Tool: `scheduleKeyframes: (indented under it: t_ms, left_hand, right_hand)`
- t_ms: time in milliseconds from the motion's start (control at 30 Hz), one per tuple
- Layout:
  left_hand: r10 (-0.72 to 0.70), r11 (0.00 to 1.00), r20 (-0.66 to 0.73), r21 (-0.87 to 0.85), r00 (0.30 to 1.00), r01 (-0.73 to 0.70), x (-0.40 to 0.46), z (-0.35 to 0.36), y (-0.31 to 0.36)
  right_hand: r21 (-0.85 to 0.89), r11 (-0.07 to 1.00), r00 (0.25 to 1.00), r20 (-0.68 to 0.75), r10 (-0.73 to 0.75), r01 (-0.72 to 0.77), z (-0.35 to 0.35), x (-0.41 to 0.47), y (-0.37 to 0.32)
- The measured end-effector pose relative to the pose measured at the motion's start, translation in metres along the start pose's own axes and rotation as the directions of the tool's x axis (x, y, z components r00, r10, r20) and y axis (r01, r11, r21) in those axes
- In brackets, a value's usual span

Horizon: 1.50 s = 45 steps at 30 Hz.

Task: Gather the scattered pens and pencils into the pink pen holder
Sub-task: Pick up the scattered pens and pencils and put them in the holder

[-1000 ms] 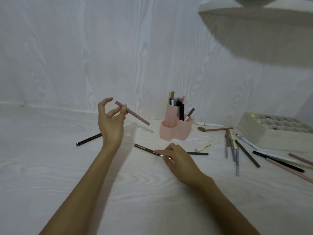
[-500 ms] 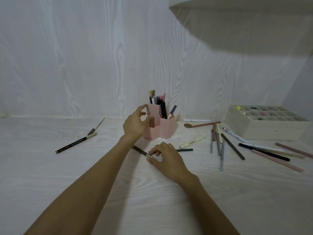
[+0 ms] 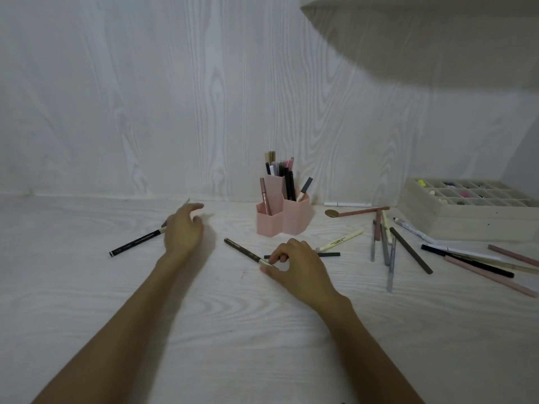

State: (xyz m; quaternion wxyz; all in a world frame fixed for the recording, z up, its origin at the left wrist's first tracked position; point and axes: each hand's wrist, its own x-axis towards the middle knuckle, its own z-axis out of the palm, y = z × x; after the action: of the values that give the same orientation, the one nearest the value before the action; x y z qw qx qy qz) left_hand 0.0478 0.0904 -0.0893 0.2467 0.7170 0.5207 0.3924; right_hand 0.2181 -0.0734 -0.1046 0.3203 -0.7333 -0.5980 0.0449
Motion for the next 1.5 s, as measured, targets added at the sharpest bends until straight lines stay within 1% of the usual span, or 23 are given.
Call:
scheduleKeyframes:
  t_ms: [67, 133, 233, 267, 300, 333, 400, 467, 533, 567, 667, 733, 800, 867, 933, 1000, 1100, 1167, 1267, 1367, 1433, 1500]
  left_hand:
    - [-0.048, 0.981, -0.097, 0.182, 0.994, 0.065, -0.016, -0.018, -0.019]
    - [-0.072, 0.934, -0.135, 0.339, 0.988, 0.114, -0.026, -0.028, -0.030]
    - [-0.241, 0.847, -0.157, 0.447, 0.958, 0.286, -0.028, -0.041, -0.038]
    - [-0.272, 0.825, -0.157, 0.471, 0.949, 0.314, -0.028, -0.043, -0.040]
    - [-0.278, 0.812, -0.159, 0.489, 0.947, 0.320, -0.028, -0.045, -0.042]
    - [-0.266, 0.807, -0.162, 0.502, 0.950, 0.312, -0.028, -0.046, -0.042]
    - [-0.203, 0.804, -0.174, 0.532, 0.964, 0.265, -0.030, -0.046, -0.042]
    - [-0.113, 0.824, -0.159, 0.537, 0.981, 0.182, -0.035, -0.041, -0.038]
    - [-0.034, 0.866, -0.103, 0.493, 0.994, 0.081, -0.040, -0.033, -0.029]
    - [0.006, 0.885, -0.068, 0.465, 0.998, 0.026, -0.041, -0.029, -0.026]
    - [0.128, 0.911, 0.058, 0.387, 0.990, -0.140, -0.043, -0.019, -0.018]
    - [0.193, 0.918, 0.137, 0.323, 0.972, -0.228, -0.044, -0.014, -0.013]
    - [0.225, 0.922, 0.175, 0.280, 0.958, -0.268, -0.046, -0.010, -0.013]
    - [0.238, 0.925, 0.174, 0.259, 0.956, -0.277, -0.047, -0.006, -0.013]
    - [0.225, 0.936, 0.160, 0.236, 0.961, -0.259, -0.047, -0.007, -0.014]
    - [0.218, 0.944, 0.156, 0.217, 0.963, -0.249, -0.047, -0.008, -0.015]
    - [0.206, 0.949, 0.159, 0.206, 0.966, -0.237, -0.047, -0.009, -0.015]
    - [0.201, 0.949, 0.166, 0.211, 0.966, -0.233, -0.046, -0.009, -0.016]
    - [0.190, 0.954, 0.168, 0.201, 0.967, -0.222, -0.046, -0.009, -0.015]
    - [0.182, 0.959, 0.167, 0.186, 0.969, -0.212, -0.046, -0.009, -0.015]
    - [0.174, 0.967, 0.168, 0.158, 0.970, -0.201, -0.046, -0.009, -0.014]
    - [0.157, 0.978, 0.165, 0.113, 0.974, -0.177, -0.046, -0.009, -0.013]
  right_hand:
    - [-0.005, 1.000, 1.000, -0.004, -0.003, 0.003, 0.001, 0.001, 0.000]
    - [-0.006, 1.000, 1.000, -0.013, 0.000, 0.000, 0.003, 0.002, 0.001]
    - [-0.012, 1.000, 1.000, -0.027, 0.004, -0.005, 0.005, 0.000, 0.001]
    - [0.011, 1.000, 0.999, -0.039, 0.011, -0.011, 0.005, -0.001, 0.001]
    - [0.067, 0.998, 0.998, -0.058, 0.026, -0.022, 0.005, -0.001, -0.001]
    - [0.159, 0.986, 0.994, -0.089, 0.058, -0.043, 0.004, -0.001, -0.003]
    - [0.379, 0.923, 0.975, -0.170, 0.143, -0.069, -0.003, 0.001, -0.009]
    - [0.552, 0.833, 0.943, -0.251, 0.218, -0.046, -0.014, 0.003, -0.014]
    - [0.665, 0.746, 0.901, -0.342, 0.267, 0.032, -0.028, 0.005, -0.017]
    - [0.687, 0.722, 0.867, -0.405, 0.291, 0.078, -0.034, 0.007, -0.017]
    - [0.680, 0.709, 0.722, -0.586, 0.369, 0.190, -0.056, 0.015, -0.019]
    - [0.639, 0.720, 0.646, -0.675, 0.356, 0.271, -0.069, 0.022, -0.022]
    - [0.549, 0.782, 0.600, -0.744, 0.295, 0.296, -0.078, 0.034, -0.026]
    - [0.450, 0.851, 0.586, -0.778, 0.225, 0.271, -0.086, 0.049, -0.029]
    - [0.326, 0.924, 0.611, -0.779, 0.143, 0.200, -0.091, 0.066, -0.029]
    - [0.189, 0.977, 0.681, -0.729, 0.072, 0.100, -0.093, 0.082, -0.027]
    - [-0.009, 1.000, 0.812, -0.584, 0.009, -0.018, -0.088, 0.101, -0.021]
    - [-0.101, 0.991, 0.861, -0.508, 0.021, -0.084, -0.082, 0.110, -0.017]
    - [-0.201, 0.969, 0.891, -0.452, 0.041, -0.147, -0.073, 0.116, -0.009]
    - [-0.331, 0.929, 0.914, -0.405, 0.017, -0.164, -0.064, 0.118, -0.002]
    - [-0.382, 0.908, 0.929, -0.371, 0.019, -0.171, -0.061, 0.119, -0.001]
    - [-0.403, 0.897, 0.949, -0.310, 0.053, -0.182, -0.060, 0.120, 0.001]
